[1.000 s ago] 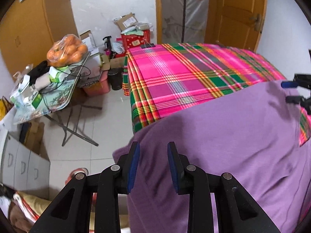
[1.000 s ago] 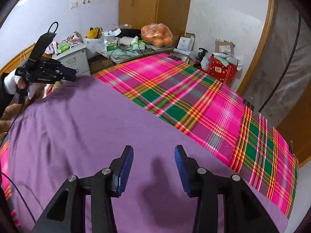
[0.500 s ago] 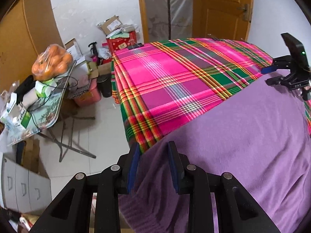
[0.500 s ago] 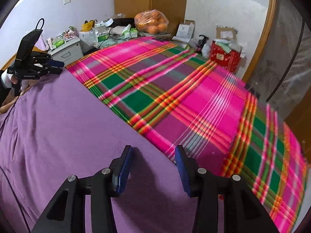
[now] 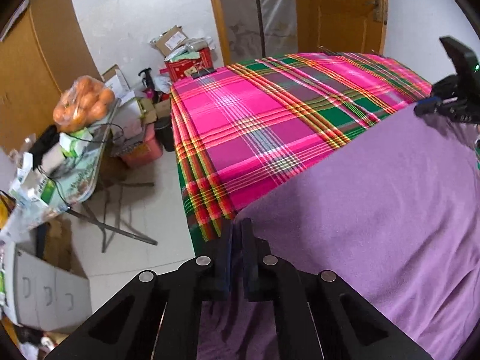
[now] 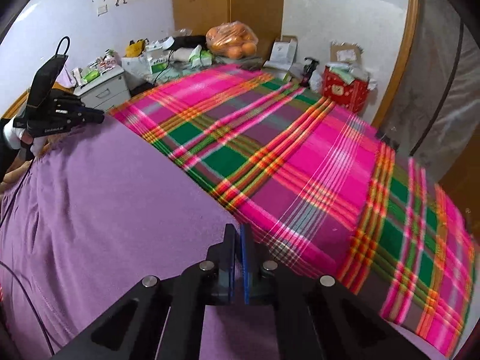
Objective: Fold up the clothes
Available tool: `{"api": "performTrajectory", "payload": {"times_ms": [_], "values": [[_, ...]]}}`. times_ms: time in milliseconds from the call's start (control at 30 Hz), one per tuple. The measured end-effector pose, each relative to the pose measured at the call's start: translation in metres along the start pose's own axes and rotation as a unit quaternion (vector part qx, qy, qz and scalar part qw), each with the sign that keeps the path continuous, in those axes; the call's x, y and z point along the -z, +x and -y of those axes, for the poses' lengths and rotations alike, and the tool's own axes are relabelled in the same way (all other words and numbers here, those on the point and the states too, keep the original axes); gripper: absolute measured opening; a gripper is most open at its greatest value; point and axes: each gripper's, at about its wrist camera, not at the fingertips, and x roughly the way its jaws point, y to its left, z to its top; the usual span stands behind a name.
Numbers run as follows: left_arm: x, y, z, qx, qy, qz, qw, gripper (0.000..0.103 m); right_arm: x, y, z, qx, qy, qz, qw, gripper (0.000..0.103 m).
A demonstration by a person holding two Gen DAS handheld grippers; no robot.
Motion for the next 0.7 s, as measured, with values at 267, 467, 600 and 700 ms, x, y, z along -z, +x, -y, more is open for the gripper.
{"api": "performTrajectory", "payload": {"times_ms": [267,467,600,700], "values": [[0.005,-0.075,0.002,-0.001,-0.016,0.069,0.9975,0.004,0.003,-0.078,-0.033,0.035,0.000,0.068,0.997,0.004],[0.030,-0.137,0.017,0.011,-0.031,0.129,0.9912,0.004,0.026,-0.138,-0.067,0.049,-0.002,0.115,0.992,0.004],[0.056,-0.177,0.026,0.025,-0.046,0.169,0.9843,0.004,0.048,-0.178,-0.102,0.057,-0.007,0.143,0.988,0.004],[0.083,-0.203,0.032,0.039,-0.057,0.192,0.9789,0.004,0.072,-0.206,-0.131,0.052,-0.006,0.163,0.985,0.004]]}}
